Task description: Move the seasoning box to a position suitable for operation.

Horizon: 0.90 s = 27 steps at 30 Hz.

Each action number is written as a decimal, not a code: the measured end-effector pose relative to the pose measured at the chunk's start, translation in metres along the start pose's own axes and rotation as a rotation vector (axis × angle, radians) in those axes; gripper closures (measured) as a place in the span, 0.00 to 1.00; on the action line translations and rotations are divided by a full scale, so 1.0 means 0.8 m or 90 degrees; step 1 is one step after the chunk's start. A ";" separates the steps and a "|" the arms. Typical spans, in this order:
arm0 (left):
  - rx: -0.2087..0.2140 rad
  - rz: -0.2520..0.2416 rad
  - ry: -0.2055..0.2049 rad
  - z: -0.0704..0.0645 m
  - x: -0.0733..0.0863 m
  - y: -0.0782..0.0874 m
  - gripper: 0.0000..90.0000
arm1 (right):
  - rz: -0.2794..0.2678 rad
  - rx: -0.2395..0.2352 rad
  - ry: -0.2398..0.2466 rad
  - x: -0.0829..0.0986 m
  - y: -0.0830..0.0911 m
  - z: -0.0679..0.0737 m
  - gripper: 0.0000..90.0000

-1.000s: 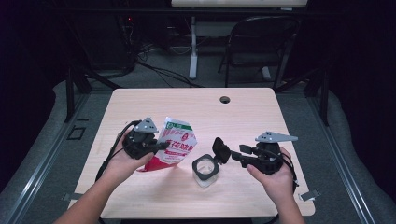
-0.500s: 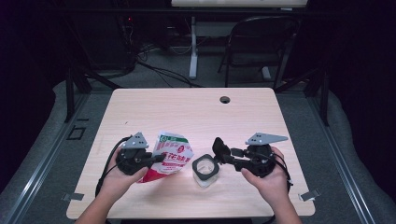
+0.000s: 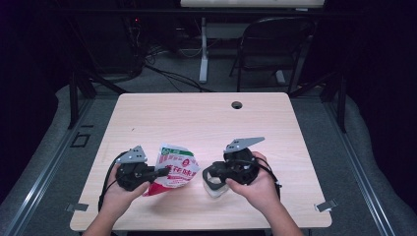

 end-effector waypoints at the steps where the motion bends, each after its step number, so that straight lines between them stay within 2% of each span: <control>1: 0.003 -0.002 -0.001 -0.002 0.002 0.000 1.00 | 0.012 -0.007 0.003 -0.001 -0.011 0.006 0.77; 7: 0.009 -0.002 -0.001 -0.006 0.005 -0.002 1.00 | 0.016 -0.028 0.012 -0.007 -0.032 0.022 0.78; 10: 0.005 0.000 -0.003 -0.007 0.005 -0.002 1.00 | 0.023 -0.031 0.015 -0.007 -0.036 0.024 0.78; 20: 0.014 0.004 -0.005 -0.013 0.009 -0.005 1.00 | 0.020 -0.060 0.019 -0.009 -0.048 0.031 0.80; 27: 0.018 0.008 -0.008 -0.018 0.014 -0.008 1.00 | 0.030 -0.080 0.019 -0.007 -0.067 0.036 0.84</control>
Point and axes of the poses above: each handheld gripper's, and its own axes: y roughly backward along the jaws, x roughly out of its underside, z roughly to its left, the point moved 8 cm from there along -y, roughly forward along the jaws, and after that the axes turned 1 degree about x, right-handed, at the moved point
